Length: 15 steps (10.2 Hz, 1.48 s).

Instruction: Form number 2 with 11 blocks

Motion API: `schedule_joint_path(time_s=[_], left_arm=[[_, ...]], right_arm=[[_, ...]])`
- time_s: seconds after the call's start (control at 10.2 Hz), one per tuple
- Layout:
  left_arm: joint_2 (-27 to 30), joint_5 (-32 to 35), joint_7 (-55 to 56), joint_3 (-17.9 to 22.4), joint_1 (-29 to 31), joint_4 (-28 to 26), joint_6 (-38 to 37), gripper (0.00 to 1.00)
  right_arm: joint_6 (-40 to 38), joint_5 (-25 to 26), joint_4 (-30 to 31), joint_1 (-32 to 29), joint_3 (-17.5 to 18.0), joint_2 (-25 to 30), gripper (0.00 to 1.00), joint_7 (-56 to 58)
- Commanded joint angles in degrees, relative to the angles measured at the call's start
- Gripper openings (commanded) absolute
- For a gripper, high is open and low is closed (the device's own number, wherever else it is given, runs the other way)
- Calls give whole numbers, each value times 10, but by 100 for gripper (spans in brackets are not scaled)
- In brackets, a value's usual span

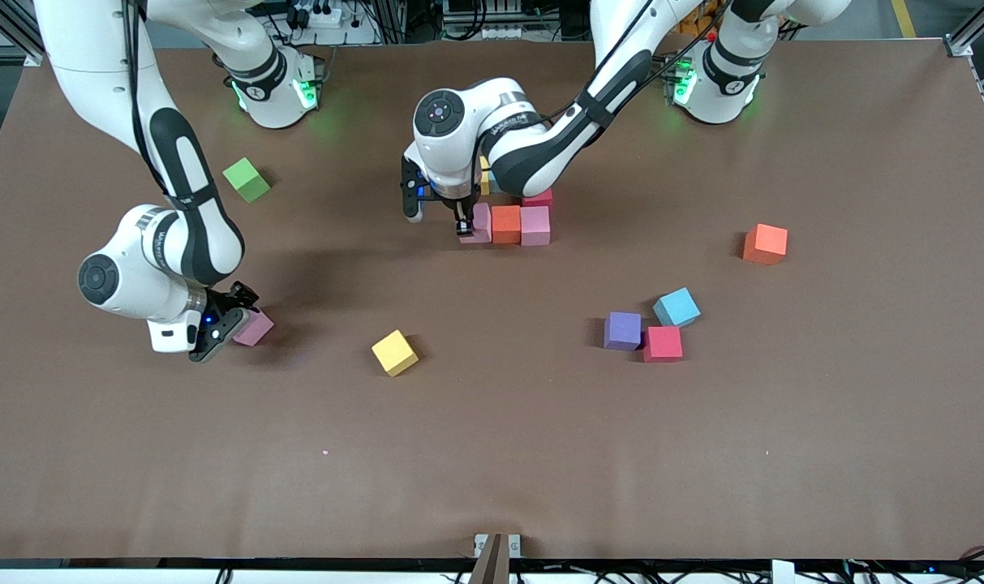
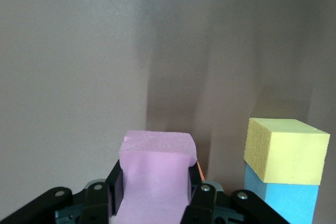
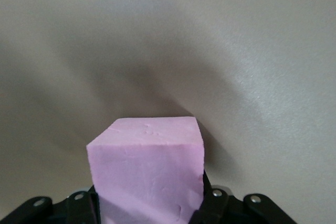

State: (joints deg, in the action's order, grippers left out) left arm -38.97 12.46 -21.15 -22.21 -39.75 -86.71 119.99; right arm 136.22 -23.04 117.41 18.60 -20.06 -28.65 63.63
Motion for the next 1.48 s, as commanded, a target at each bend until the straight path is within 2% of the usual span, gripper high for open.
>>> schedule_joint_path(time_s=[0.0, 0.2, 1.38], left_arm=[[-7, -14, -8, 0, -6, 2, 20, 13], [-10, -13, -5, 1, -9, 0, 24, 12], [-36, -4, -4, 2, -15, -17, 40, 11]], right_arm=[[-19, -11, -18, -9, 2, 11, 18, 39], [-43, -10, -31, -15, 2, 11, 18, 42], [-44, -12, -38, -12, 3, 11, 19, 22]])
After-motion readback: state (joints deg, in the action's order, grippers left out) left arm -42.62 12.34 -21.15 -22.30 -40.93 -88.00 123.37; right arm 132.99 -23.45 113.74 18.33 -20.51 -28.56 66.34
